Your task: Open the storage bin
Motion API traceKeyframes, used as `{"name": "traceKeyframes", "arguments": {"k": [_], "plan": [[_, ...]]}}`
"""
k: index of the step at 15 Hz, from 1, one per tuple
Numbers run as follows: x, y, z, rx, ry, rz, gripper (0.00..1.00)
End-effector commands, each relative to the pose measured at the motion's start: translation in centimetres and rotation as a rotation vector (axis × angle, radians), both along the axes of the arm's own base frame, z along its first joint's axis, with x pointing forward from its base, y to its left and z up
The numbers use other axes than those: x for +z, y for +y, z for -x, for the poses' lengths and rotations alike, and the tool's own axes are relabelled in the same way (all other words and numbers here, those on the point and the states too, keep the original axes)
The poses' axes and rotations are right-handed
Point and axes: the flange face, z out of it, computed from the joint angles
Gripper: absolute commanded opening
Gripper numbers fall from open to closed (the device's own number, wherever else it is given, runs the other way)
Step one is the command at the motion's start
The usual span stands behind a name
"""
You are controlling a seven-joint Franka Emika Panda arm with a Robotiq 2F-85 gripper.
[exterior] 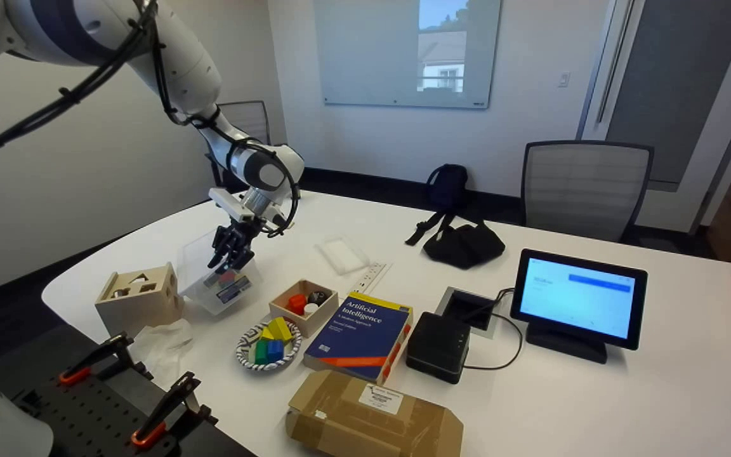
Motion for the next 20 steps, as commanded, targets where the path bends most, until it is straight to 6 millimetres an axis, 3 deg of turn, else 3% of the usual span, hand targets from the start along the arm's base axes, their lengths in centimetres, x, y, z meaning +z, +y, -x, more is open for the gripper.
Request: {"name": "traceKeyframes", "arguments": {"k": [1, 6, 16, 20], "plan": [[-2.7, 0.4, 0.1, 0.02, 0.15, 0.087, 0.08], [-3.8, 0.3, -1.1, 0.017, 0.112, 0.027, 0.08], [-3.0, -0.2, -3.2, -0.07, -0.175, -0.123, 0.08], [-2.7, 0.1, -3.3, -0.121, -0.189, -0.199, 0.08]]}}
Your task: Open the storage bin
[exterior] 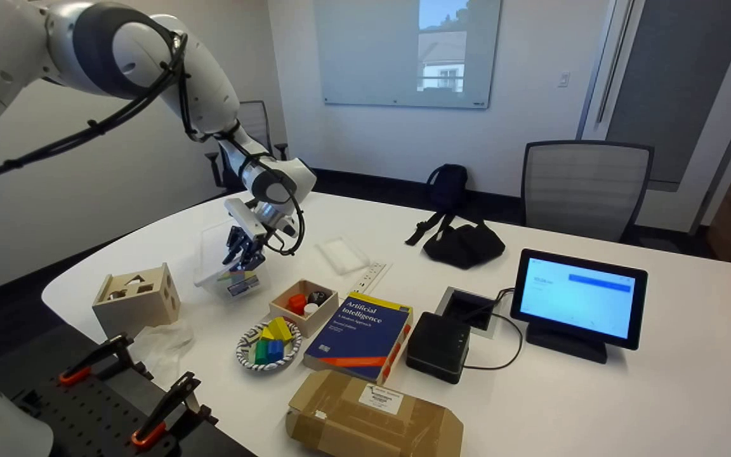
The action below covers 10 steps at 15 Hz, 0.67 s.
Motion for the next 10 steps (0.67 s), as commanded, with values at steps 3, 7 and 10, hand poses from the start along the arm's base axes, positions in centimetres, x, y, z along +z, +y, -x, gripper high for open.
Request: {"name": "traceKeyframes", "arguments": {"k": [3, 7, 10], "plan": [[0.74, -0.38, 0.33, -0.081, 0.021, -0.064, 0.08], [1.23, -0.75, 0.6, -0.084, 0.065, -0.097, 0.08], [1.56, -0.74, 0.97, -0.059, 0.12, -0.133, 0.08]]}}
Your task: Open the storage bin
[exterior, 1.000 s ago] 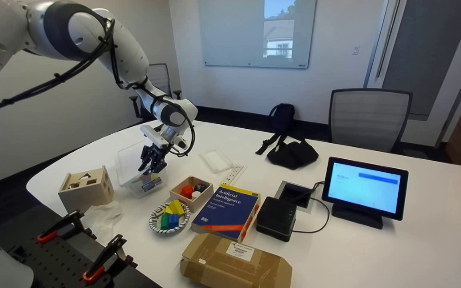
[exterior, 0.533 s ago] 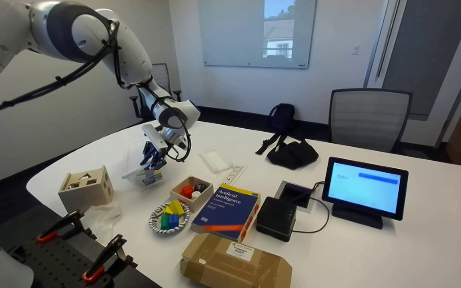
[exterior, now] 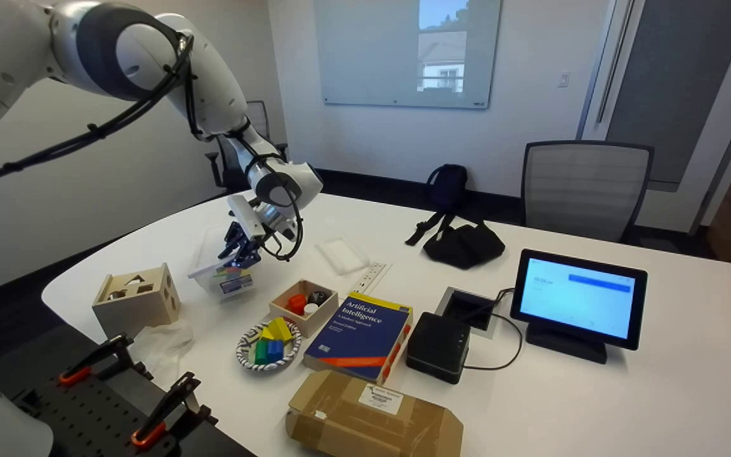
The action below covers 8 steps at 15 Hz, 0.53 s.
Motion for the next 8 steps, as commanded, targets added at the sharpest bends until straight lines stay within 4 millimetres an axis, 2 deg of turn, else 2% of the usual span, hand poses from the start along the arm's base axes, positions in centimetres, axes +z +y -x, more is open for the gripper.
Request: {"name": "traceKeyframes", "arguments": {"k": [1, 4, 8], "plan": [[1.38, 0.12, 0.59, 0.025, 0.077, -0.06, 0.08], [1.56, 0.05, 1.08, 0.053, 0.148, -0.062, 0.08], [1.23, -0.73, 1.0, 0.043, 0.141, 0.064, 0.08]]}}
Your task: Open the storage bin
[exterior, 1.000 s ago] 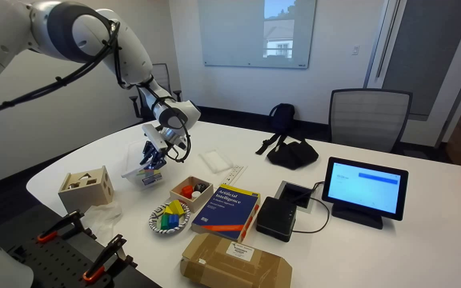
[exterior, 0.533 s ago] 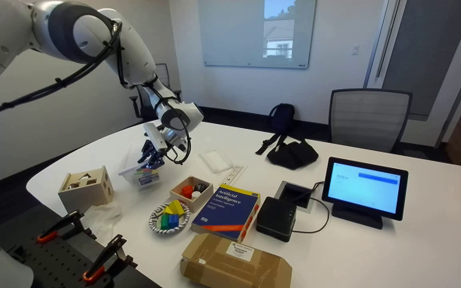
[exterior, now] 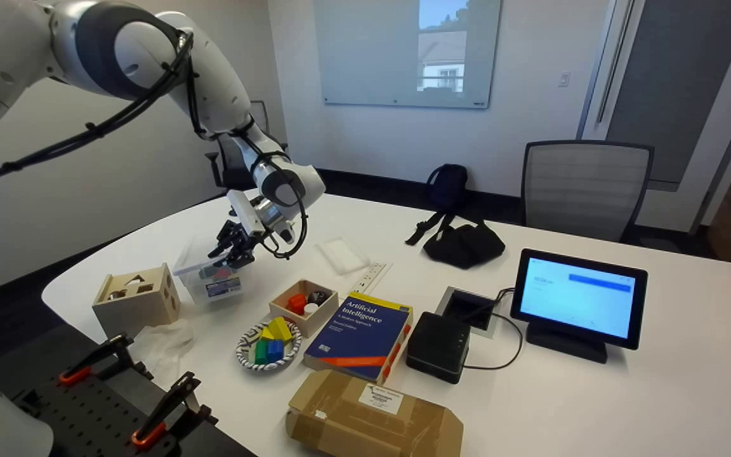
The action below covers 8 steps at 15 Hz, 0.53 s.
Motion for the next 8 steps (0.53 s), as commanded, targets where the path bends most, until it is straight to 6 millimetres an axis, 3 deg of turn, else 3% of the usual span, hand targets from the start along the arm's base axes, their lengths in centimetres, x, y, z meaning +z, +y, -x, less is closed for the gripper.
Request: {"name": "traceKeyframes", "arguments": {"k": [1, 2, 3, 5, 8], "plan": [[0.4, -0.3, -0.5, 0.007, -0.027, 0.13, 0.08], [0.2, -0.5, -0.7, 0.006, -0.042, 0.145, 0.08], [-0.1, -0.5, -0.9, 0.006, -0.068, 0.161, 0.58], [-0.4, -0.5, -1.0, 0.006, -0.108, 0.167, 0.66], [-0.7, 0.4, -0.6, 0.011, -0.112, 0.138, 0.88]]}}
